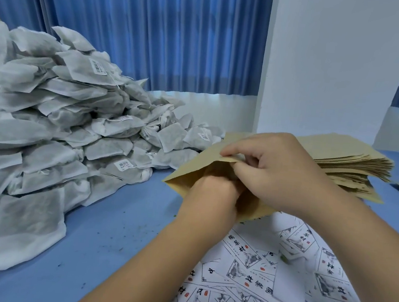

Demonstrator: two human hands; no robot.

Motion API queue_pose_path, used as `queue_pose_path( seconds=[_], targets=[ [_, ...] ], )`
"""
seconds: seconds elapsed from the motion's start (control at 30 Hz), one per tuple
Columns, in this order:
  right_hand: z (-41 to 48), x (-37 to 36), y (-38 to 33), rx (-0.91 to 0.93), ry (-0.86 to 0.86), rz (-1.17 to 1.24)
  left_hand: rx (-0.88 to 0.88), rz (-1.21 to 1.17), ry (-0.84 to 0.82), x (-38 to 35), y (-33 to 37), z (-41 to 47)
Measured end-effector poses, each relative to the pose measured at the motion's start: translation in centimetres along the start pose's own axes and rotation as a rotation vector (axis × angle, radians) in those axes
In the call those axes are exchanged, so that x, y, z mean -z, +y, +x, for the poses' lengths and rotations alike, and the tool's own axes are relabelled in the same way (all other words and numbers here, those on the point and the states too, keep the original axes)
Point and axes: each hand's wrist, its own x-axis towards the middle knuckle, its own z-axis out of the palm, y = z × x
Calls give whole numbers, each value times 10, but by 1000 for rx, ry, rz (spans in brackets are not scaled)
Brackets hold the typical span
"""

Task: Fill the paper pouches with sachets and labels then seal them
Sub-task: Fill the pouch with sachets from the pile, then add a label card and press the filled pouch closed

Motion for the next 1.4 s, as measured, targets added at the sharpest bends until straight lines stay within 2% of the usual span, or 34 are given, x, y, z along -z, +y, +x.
queue_pose_path(
  seconds=[0.1,0.23,0.3,0.37,0.43,0.5,0.6,0.7,0.87,1.03,1.13,1.3,1.4],
  targets=[
    [0,-1,1,18,-1,-7,7,1,-118,1,0,-2],
    [0,1,5,-7,-23,-28,-170,19,-81,20,8,-4],
    [0,4,5,-7,-5,-12,-286,21,20,31,10,-6],
    [1,9,6,-5,52,0,-319,12,205,42,11,-12],
    [0,13,5,30,97,-29,-243,-16,347,56,3,-19],
    [-2,15,1,109,103,-71,-77,-1,392,71,-10,-25],
    [-6,15,-8,210,48,-110,106,40,207,82,-28,-34],
    [-16,11,-17,254,-26,-167,177,62,23,80,-34,-47],
    [-53,0,-30,344,-28,-193,44,72,-121,70,-19,-58],
    [-93,5,-25,398,105,-223,9,155,-149,44,17,-68],
    [-121,12,-13,312,14,-292,-67,151,-125,38,23,-69],
    [-157,15,13,3,-219,-327,-144,251,-182,35,14,-65],
    [-160,12,22,-12,-280,-273,-95,273,-260,24,11,-67]
  ],
)
